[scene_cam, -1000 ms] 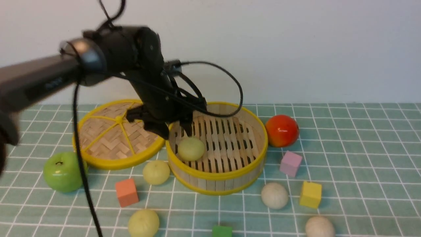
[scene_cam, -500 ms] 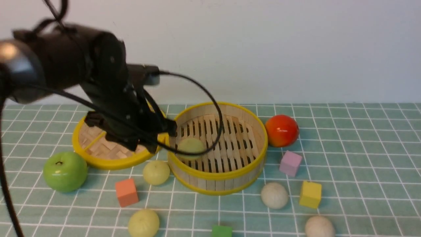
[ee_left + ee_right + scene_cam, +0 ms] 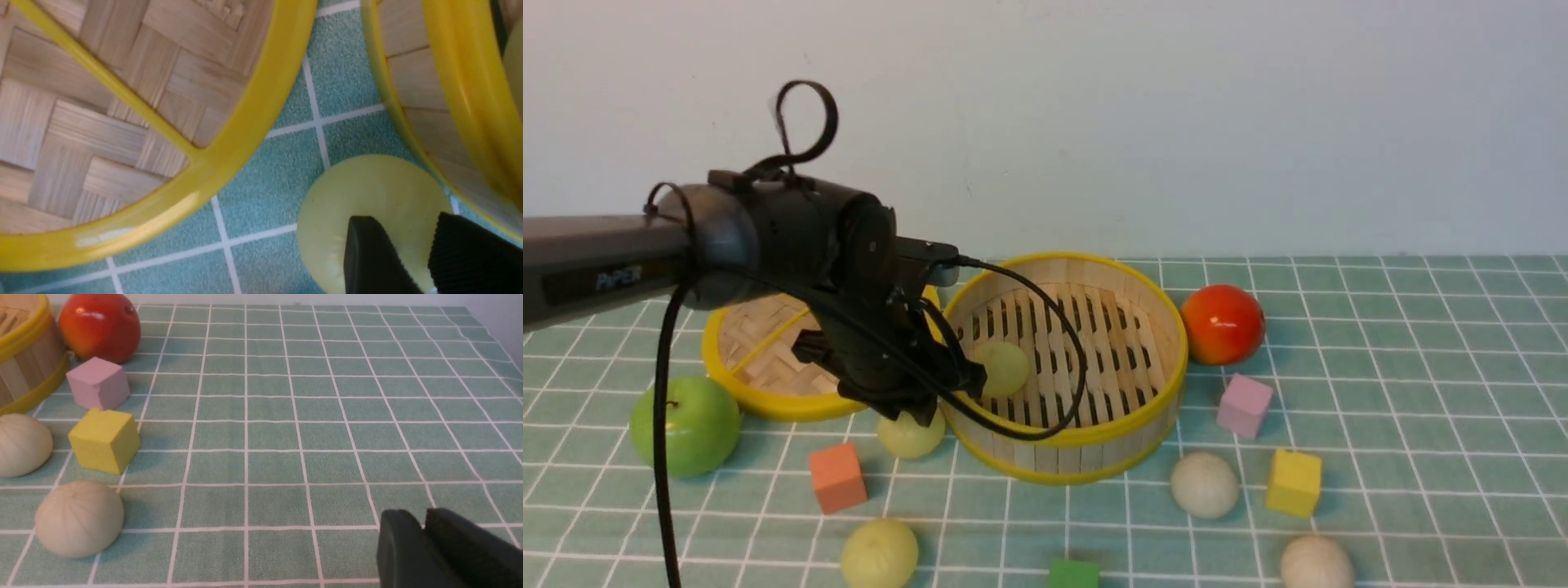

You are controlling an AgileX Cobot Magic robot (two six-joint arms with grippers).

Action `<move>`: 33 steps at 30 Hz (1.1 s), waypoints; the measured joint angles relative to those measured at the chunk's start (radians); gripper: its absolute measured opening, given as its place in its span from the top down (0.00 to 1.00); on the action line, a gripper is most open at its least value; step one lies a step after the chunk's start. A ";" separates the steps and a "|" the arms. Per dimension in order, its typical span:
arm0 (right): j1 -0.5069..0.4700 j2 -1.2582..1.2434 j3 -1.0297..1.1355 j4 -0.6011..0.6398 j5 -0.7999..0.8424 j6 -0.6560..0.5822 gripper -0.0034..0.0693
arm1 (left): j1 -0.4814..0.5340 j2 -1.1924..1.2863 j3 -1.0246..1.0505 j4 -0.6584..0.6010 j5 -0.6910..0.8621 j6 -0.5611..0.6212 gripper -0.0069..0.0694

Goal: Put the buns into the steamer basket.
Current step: Use the left arm to grab a steamed stuffed bun, then use the left arm to put the steamed stuffed bun into the steamer

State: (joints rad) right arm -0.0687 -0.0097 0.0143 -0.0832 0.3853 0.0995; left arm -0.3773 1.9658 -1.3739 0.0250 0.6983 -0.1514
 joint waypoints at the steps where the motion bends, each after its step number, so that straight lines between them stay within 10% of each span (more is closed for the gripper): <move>1: 0.000 0.000 0.000 0.000 0.000 0.000 0.80 | 0.000 0.003 0.000 0.003 -0.019 0.000 0.58; 11: 0.000 0.000 0.000 0.000 0.000 0.000 0.80 | 0.000 0.021 0.000 0.007 -0.015 0.003 0.64; 18: 0.000 0.000 0.000 0.000 0.000 0.000 0.80 | 0.000 0.018 -0.028 0.021 0.069 0.008 0.93; 33: 0.000 0.000 0.000 0.000 0.000 0.000 0.80 | 0.000 -0.016 -0.452 -0.138 0.191 0.075 0.93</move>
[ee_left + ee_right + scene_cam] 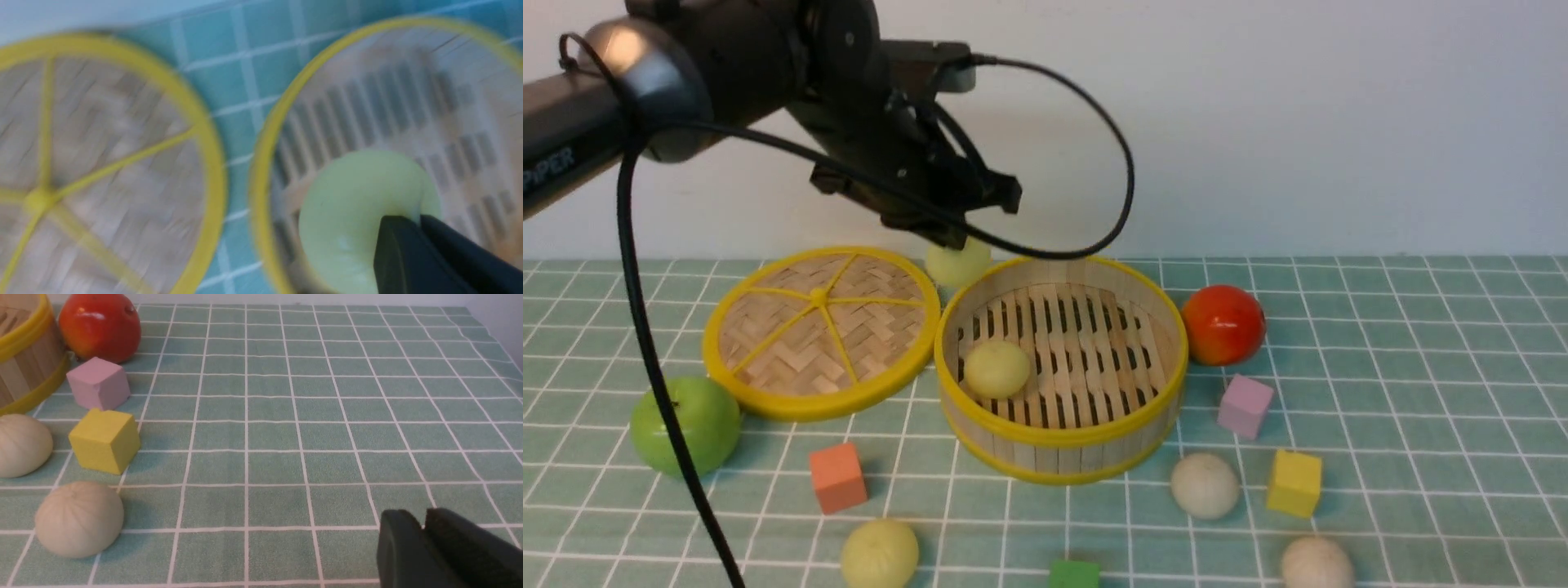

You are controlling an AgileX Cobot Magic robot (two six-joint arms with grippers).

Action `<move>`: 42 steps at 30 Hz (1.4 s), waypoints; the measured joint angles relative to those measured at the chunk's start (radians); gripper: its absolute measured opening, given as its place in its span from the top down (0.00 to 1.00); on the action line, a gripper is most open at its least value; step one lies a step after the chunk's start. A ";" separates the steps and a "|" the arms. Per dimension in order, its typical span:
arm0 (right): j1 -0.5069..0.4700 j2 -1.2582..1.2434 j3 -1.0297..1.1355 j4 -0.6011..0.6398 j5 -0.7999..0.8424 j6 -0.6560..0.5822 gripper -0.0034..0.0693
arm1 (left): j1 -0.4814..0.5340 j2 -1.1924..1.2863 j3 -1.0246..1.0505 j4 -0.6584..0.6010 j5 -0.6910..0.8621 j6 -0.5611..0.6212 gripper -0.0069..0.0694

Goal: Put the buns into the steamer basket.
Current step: Use the left arm to put the steamed stuffed bun into the steamer, then use the left arm to grab a steamed stuffed bun

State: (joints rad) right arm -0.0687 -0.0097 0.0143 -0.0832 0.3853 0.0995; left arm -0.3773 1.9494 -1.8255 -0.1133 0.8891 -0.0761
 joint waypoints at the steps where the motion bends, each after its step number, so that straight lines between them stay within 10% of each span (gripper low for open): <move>1: 0.000 0.000 0.000 0.000 0.000 0.000 0.80 | 0.000 0.023 -0.032 -0.031 0.003 0.026 0.93; 18: 0.000 0.000 0.000 0.000 -0.001 0.000 0.80 | -0.007 0.347 -0.210 -0.094 -0.046 0.089 0.89; 31: 0.000 0.000 0.000 0.000 -0.001 0.000 0.80 | -0.005 0.245 -0.215 -0.050 0.147 0.044 0.30; 42: 0.000 0.000 0.000 0.000 -0.001 0.000 0.80 | -0.024 -0.236 0.019 0.096 0.343 -0.144 0.31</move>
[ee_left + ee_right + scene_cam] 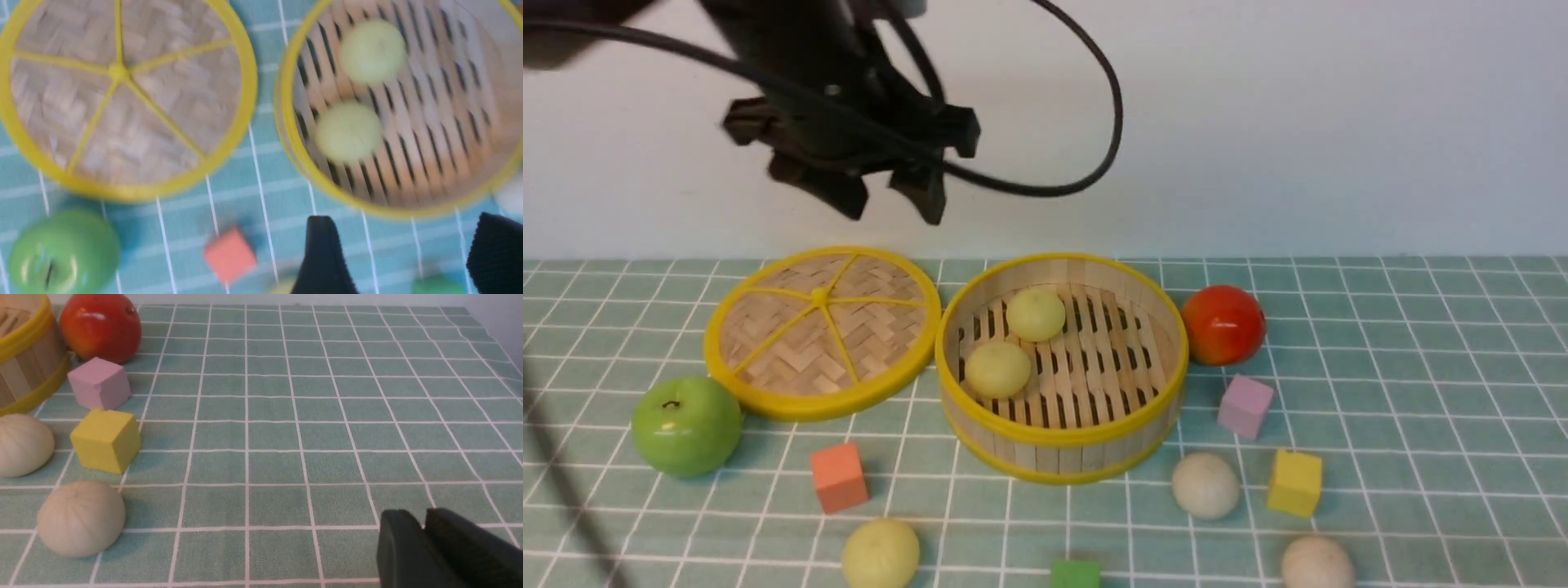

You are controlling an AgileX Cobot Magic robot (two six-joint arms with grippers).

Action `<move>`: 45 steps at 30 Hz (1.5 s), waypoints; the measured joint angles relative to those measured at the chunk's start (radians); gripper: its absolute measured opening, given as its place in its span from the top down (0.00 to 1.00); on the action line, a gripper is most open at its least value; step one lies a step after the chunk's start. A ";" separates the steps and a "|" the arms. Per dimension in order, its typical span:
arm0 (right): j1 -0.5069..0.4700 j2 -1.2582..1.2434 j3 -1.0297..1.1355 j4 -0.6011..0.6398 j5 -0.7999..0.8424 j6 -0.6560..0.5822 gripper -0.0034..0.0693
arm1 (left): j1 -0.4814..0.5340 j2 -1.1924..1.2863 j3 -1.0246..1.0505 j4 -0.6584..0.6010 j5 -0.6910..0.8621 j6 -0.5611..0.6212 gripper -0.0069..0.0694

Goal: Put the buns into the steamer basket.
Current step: Use the left arm to grab a steamed stuffed bun

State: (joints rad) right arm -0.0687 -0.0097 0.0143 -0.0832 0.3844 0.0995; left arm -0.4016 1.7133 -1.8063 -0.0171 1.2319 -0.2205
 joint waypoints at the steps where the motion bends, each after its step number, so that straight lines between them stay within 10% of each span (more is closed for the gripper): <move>1: 0.000 0.000 0.000 -0.001 0.000 0.000 0.80 | -0.023 -0.093 0.108 -0.001 0.003 -0.010 0.34; 13: 0.000 0.000 0.000 0.000 0.000 0.000 0.80 | -0.103 -0.226 0.729 -0.002 -0.290 -0.071 0.57; 35: 0.000 0.000 0.000 0.000 0.000 0.000 0.80 | -0.103 0.082 0.744 0.141 -0.479 -0.227 0.60; 45: 0.000 0.000 0.000 0.000 0.000 0.000 0.80 | -0.103 0.071 0.733 0.085 -0.448 -0.186 0.92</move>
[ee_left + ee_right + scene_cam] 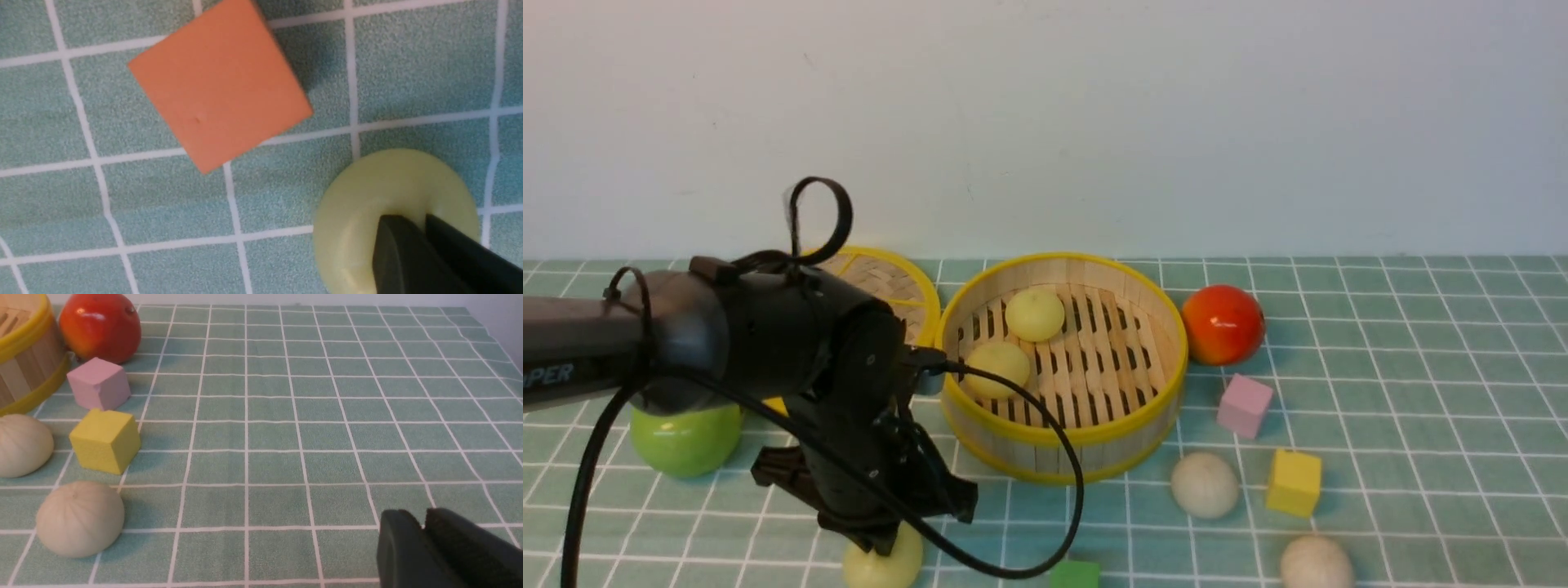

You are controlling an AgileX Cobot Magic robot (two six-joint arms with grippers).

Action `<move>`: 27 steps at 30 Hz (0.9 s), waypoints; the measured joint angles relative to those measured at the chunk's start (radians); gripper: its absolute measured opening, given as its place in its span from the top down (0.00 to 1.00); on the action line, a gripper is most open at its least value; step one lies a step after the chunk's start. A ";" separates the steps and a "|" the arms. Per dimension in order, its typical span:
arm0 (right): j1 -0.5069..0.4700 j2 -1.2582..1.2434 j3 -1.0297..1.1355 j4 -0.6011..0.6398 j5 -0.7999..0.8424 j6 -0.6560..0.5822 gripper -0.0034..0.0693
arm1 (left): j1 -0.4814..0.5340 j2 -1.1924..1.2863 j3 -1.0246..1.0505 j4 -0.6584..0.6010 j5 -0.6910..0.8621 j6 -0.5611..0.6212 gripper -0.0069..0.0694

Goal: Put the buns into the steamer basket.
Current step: Use the left arm to grab a steamed stuffed bun, then use the left arm to put the steamed stuffed bun into the steamer

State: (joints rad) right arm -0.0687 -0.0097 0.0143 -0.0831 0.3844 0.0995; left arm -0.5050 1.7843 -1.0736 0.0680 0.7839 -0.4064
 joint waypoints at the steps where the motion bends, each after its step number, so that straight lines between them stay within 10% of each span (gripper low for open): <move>1: 0.000 0.000 0.000 0.000 0.000 0.000 0.80 | 0.000 -0.007 -0.010 -0.006 0.021 0.002 0.92; 27: 0.000 0.000 0.000 0.000 0.000 0.000 0.80 | -0.005 0.314 -0.662 -0.380 0.098 0.265 0.91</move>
State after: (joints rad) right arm -0.0687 -0.0097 0.0143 -0.0831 0.3844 0.0995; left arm -0.5097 2.0988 -1.7357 -0.3121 0.8821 -0.1418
